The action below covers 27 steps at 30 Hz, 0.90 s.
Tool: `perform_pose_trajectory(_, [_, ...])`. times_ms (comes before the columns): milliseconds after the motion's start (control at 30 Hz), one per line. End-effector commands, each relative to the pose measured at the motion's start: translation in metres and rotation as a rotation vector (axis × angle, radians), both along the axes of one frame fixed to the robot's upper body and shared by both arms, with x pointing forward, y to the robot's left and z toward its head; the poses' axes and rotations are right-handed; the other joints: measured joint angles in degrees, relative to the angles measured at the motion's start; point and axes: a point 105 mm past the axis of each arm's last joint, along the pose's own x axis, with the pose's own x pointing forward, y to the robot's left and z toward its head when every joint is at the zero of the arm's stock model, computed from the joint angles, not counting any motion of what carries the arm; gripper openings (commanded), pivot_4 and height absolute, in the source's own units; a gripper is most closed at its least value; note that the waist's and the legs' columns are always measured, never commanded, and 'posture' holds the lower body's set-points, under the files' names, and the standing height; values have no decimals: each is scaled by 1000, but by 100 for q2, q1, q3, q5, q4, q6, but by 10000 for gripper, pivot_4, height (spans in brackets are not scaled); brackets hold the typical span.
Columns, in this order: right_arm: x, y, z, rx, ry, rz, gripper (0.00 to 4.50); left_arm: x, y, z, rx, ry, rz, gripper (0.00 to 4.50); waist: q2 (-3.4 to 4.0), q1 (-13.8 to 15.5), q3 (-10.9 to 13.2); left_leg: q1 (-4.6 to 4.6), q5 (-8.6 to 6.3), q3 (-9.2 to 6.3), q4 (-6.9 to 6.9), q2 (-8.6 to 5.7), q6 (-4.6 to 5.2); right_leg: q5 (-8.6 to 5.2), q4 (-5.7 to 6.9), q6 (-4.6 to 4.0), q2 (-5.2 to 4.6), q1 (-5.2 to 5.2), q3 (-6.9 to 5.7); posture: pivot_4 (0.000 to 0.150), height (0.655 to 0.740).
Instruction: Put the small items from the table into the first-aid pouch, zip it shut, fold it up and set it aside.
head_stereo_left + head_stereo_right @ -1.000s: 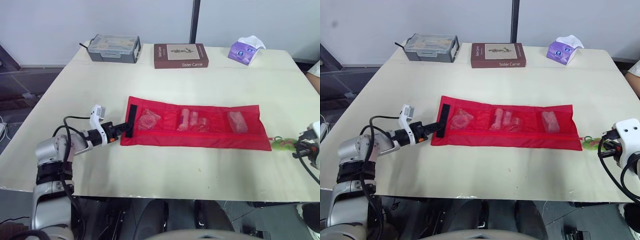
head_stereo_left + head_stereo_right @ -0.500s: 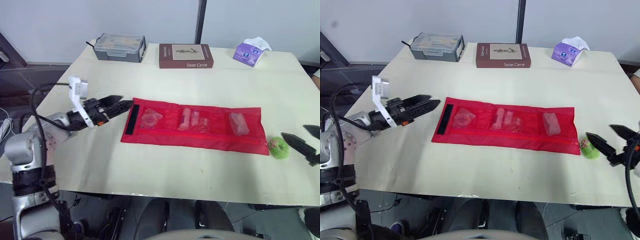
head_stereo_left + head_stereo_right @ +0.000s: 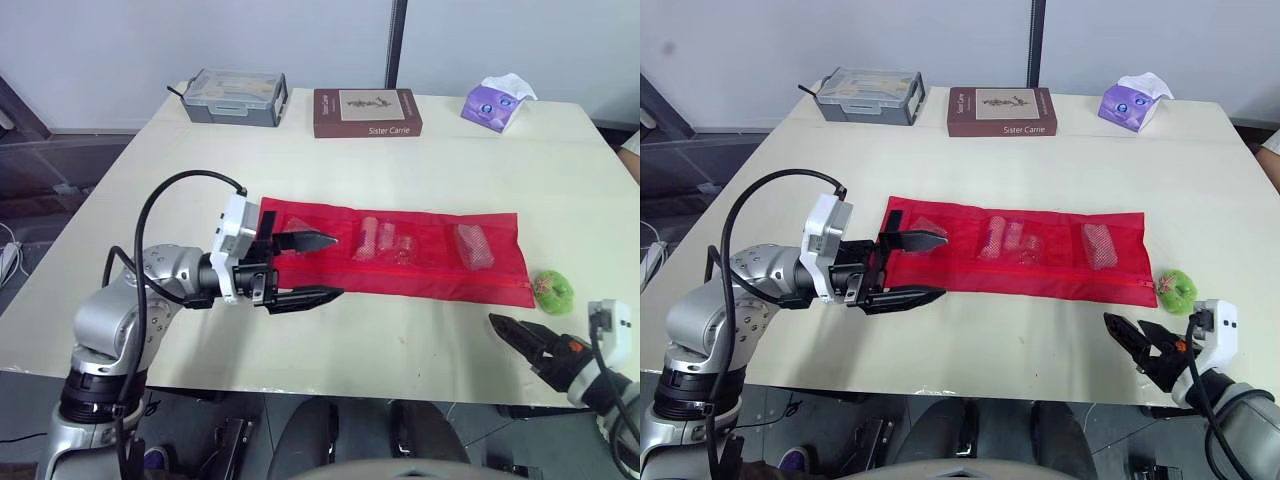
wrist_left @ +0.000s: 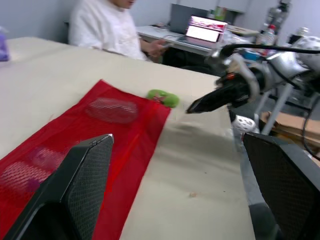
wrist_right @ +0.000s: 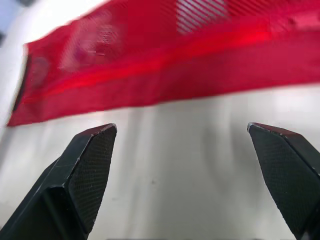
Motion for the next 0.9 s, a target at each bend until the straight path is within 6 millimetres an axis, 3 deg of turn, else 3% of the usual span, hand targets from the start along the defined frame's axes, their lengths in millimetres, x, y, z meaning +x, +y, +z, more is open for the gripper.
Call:
perform_pose_trajectory(33, [9,-13,-5,32,27,-117,44770,-1,-3,5,-7,-40,-24,43881,2,4,1,-1,0,0,0,0,0,0,0,0,2,-1,0,1500,7400])
perform_pose_trajectory(267, [26,-16,-18,150,81,-226,44770,2,-3,2,-6,-48,-15,43881,-5,-38,-4,6,0,-2,-4,6,1,-5,0,7,20,4,5,1500,7400])
perform_pose_trajectory(400, [37,-2,-11,313,55,-225,44770,0,-5,1,-14,-48,-14,43881,-13,-112,-8,17,0,-2,-5,8,1,-10,0,16,20,16,7,1500,7400])
perform_pose_trajectory(667, [53,-4,1,525,22,-320,44770,-1,-5,0,-19,-49,-13,43881,-10,-150,-5,58,0,32,-35,19,1,-10,0,15,28,27,42,1500,7400])
perform_pose_trajectory(900, [63,7,13,573,-19,-312,44770,0,-6,-1,-26,-59,-4,43881,-2,-139,0,60,0,41,-39,20,1,-2,0,0,26,25,50,1500,7400])
